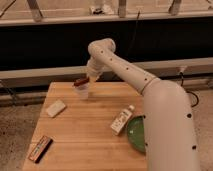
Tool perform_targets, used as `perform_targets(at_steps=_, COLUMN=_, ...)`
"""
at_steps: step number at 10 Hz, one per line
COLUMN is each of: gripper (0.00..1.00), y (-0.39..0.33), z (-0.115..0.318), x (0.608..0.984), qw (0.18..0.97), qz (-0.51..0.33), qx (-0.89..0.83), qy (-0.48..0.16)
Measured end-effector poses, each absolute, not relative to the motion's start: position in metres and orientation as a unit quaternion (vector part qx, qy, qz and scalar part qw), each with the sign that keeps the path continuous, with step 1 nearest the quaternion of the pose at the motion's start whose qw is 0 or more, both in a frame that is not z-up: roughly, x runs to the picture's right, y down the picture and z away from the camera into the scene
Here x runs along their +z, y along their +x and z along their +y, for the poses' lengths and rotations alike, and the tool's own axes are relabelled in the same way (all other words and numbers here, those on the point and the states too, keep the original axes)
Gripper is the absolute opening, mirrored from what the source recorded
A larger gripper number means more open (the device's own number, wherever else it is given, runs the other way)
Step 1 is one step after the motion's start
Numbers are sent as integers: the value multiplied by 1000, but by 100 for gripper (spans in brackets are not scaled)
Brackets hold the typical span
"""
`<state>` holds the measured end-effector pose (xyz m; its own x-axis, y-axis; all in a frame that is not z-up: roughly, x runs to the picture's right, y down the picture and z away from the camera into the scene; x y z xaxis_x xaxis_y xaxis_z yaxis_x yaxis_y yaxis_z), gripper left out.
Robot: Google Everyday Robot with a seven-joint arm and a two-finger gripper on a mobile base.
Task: Place the pepper in the ceramic cup
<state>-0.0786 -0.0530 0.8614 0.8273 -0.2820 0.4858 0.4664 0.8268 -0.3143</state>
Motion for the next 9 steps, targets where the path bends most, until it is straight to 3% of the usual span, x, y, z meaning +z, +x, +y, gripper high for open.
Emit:
perform_targets(at_steps=2, gripper=45, y=-79, z=-53, x=862, qw=932, qz=-214, qx=-201, qy=-214)
perform_targets(at_steps=4, gripper=43, y=-80, z=-53, x=863, qw=932, qz=-214, qx=-200, qy=-213)
perform_targets(at_steps=9, gripper=54, y=-79, z=-53, x=864, qw=933, qz=-213, qx=-199, qy=-211)
